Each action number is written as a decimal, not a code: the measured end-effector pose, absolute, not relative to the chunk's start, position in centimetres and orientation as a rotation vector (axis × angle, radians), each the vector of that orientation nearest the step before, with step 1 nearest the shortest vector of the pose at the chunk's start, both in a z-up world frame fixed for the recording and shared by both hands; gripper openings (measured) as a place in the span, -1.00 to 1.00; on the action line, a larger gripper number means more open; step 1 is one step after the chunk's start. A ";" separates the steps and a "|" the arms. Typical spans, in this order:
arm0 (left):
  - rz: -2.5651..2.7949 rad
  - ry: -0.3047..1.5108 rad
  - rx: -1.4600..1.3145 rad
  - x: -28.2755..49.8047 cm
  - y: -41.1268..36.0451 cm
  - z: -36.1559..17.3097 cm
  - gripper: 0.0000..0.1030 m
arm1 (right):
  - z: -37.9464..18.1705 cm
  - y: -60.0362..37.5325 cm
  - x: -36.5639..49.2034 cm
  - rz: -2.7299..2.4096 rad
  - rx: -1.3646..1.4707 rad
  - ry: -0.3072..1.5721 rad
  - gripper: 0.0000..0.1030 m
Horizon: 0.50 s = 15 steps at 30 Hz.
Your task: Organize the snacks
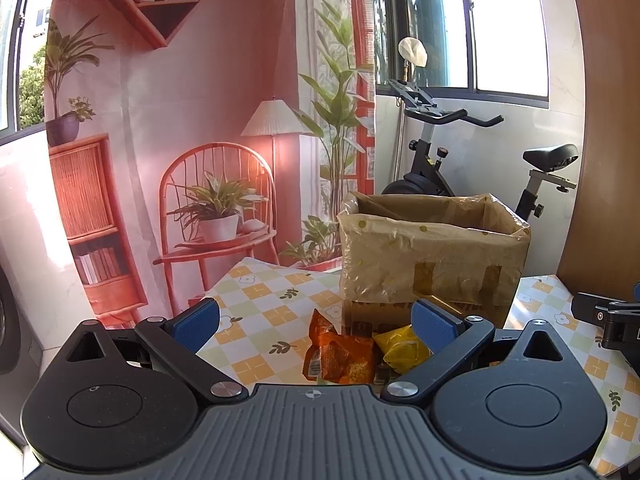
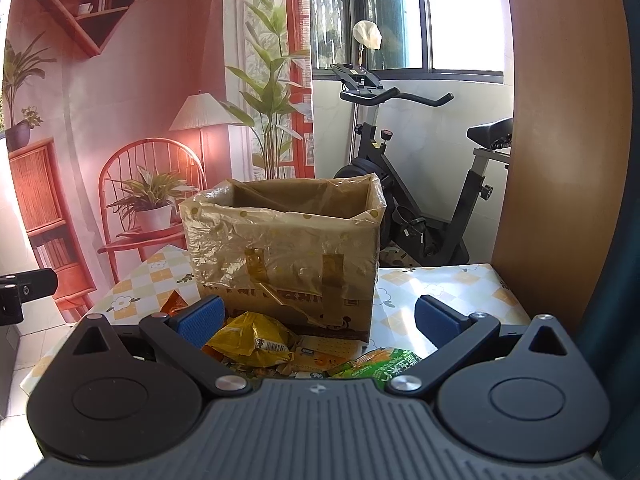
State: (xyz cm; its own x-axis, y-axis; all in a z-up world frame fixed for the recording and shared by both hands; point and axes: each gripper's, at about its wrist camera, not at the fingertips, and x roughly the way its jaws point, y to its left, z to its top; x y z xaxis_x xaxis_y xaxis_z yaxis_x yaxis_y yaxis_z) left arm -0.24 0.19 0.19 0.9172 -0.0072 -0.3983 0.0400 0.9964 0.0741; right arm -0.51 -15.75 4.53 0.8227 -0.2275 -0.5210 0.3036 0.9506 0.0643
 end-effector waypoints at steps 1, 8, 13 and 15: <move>-0.024 0.409 0.082 -0.2 0.2 0.2 1.00 | 4.5 -15.8 -0.5 -0.283 0.147 0.535 1.00; -0.023 0.410 0.083 -0.3 0.2 0.2 1.00 | 4.6 -15.9 -0.6 -0.281 0.146 0.534 1.00; -0.023 0.410 0.082 -0.3 0.2 0.2 1.00 | 4.6 -15.9 -0.6 -0.281 0.146 0.533 1.00; -0.027 0.414 0.077 -0.3 0.2 0.1 1.00 | 4.6 -15.9 -0.6 -0.282 0.146 0.534 1.00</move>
State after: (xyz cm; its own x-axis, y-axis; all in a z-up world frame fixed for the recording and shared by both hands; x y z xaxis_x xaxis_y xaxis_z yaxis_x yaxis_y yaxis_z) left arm -0.27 0.17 0.15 0.9152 -0.0108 -0.4028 0.0422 0.9967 0.0692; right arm -0.60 -15.88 4.58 0.8234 -0.2259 -0.5205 0.3016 0.9513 0.0642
